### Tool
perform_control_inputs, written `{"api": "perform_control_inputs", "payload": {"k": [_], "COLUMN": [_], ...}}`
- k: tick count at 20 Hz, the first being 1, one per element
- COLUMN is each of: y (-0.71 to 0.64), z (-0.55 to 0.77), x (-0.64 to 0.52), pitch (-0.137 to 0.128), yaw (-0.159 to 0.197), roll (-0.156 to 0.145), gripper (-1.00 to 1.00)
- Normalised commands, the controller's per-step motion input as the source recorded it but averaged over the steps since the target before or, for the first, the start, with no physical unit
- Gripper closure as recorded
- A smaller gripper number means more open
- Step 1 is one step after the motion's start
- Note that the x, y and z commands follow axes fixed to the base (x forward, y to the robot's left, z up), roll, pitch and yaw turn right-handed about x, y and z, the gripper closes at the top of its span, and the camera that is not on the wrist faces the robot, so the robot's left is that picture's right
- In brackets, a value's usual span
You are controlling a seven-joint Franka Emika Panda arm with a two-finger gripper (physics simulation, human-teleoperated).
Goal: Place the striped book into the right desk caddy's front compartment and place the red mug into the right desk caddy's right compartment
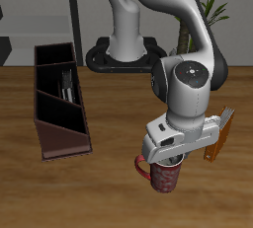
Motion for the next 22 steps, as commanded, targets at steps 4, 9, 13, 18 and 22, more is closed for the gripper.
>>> {"api": "perform_control_inputs", "payload": {"k": [4,9,13,18,22], "y": [-0.13,-0.22,-0.31,-0.2,-0.44], "z": [0.25,0.57,0.66,0.6,0.74], "x": [-0.03,-0.13,-0.28,-0.36,-0.56], "pitch": [-0.024,-0.077,-0.065,-0.063,-0.09], "yaw": [-0.019,-0.026,-0.073,-0.051,-0.034], "roll": [-0.016,-0.038,-0.032,0.011,-0.017], "gripper": [1.0,1.0,1.0,1.0,1.0]}}
